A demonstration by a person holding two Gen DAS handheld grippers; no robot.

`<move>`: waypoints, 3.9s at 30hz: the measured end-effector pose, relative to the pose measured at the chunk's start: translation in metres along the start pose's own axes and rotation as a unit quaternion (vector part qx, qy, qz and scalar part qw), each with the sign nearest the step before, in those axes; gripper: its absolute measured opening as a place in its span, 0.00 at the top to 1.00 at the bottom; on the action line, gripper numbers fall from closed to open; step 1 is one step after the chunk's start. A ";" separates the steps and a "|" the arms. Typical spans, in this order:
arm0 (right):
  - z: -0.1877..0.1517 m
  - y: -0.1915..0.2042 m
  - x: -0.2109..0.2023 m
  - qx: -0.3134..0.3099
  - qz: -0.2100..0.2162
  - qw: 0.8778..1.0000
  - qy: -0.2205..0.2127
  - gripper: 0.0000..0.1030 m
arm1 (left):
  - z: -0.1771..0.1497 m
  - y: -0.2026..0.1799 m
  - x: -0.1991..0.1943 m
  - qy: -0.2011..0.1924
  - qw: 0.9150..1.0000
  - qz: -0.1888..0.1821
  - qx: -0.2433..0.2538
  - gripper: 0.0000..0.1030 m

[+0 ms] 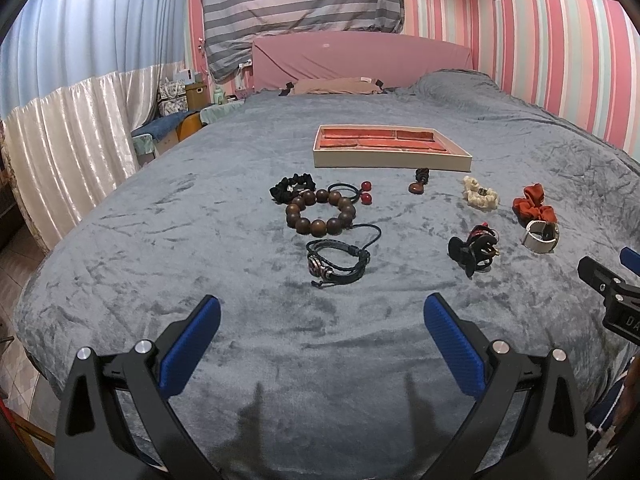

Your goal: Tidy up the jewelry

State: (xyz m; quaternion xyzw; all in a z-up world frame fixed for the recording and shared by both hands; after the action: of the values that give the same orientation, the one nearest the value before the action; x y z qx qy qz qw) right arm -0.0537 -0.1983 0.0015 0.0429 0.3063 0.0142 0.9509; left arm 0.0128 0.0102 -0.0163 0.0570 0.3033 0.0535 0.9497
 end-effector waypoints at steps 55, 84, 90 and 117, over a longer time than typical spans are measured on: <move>0.024 0.065 0.129 -0.031 0.019 0.997 0.062 0.04 | 0.033 0.021 0.149 0.120 0.992 -0.049 0.004 0.18; 0.040 0.035 0.126 -0.001 0.081 0.995 0.053 0.55 | 0.030 0.020 0.156 0.123 0.990 -0.073 0.003 0.84; 0.055 0.017 0.127 0.012 0.087 0.995 0.041 0.55 | 0.045 0.016 0.143 0.104 0.992 -0.068 0.003 0.87; 0.191 -0.010 0.235 0.013 0.080 0.996 0.032 0.55 | 0.193 -0.062 0.223 0.053 0.996 -0.066 0.010 0.87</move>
State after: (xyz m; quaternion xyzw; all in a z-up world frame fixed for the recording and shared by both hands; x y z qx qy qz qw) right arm 0.2485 -0.2098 0.0186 0.0793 0.3323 0.0874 0.9358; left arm 0.3096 -0.0355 0.0038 0.0431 0.3568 -0.0091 0.9332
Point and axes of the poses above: each gripper's, at about its wrist camera, not at the fingertips, and x roughly the way its jaws point, y to its left, z to its top, the point moved 1 cm from there along x, roughly the way its jaws point, and after that the axes turned 9 degrees about z, right-handed, at the moved point
